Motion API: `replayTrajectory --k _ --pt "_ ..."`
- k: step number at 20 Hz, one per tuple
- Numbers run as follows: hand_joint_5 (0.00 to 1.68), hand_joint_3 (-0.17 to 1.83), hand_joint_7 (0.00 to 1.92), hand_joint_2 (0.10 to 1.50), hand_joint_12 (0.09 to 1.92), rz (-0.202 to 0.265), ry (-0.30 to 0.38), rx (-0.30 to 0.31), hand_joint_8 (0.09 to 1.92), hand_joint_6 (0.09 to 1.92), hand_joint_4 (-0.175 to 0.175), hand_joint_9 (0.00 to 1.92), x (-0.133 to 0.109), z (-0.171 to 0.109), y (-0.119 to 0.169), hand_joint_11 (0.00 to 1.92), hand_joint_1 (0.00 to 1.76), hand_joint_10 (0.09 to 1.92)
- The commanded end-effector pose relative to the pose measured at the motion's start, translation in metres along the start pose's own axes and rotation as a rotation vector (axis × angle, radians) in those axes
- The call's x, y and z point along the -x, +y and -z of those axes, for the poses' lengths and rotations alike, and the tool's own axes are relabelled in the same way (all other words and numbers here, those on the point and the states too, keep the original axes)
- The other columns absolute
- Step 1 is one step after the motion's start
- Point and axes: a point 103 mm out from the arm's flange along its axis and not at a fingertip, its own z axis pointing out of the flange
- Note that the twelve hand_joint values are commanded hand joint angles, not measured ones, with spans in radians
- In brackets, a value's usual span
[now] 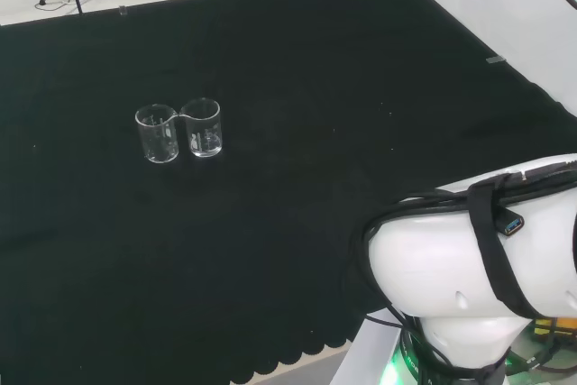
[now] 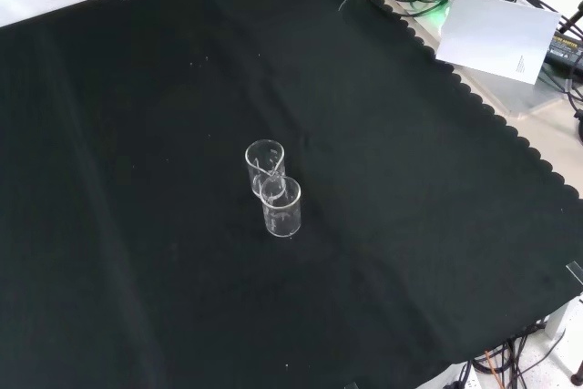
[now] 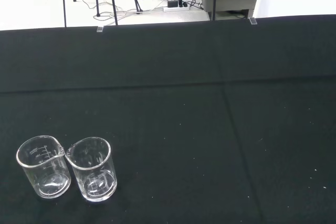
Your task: Pick up the beaker on the right.
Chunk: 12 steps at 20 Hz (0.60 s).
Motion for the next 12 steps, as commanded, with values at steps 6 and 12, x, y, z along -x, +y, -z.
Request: replayTrajectory --k 6,12 --pt "0.30 0.33 0.11 1.25 1.25 -0.008 -0.008 0.003 0.49 0.09 -0.009 0.21 0.001 -0.003 0.007 0.00 0.04 0.62" --pt "0.30 0.31 0.11 1.25 1.25 -0.019 -0.003 -0.018 0.49 0.09 -0.009 0.21 0.002 -0.016 0.019 0.00 0.04 0.62"
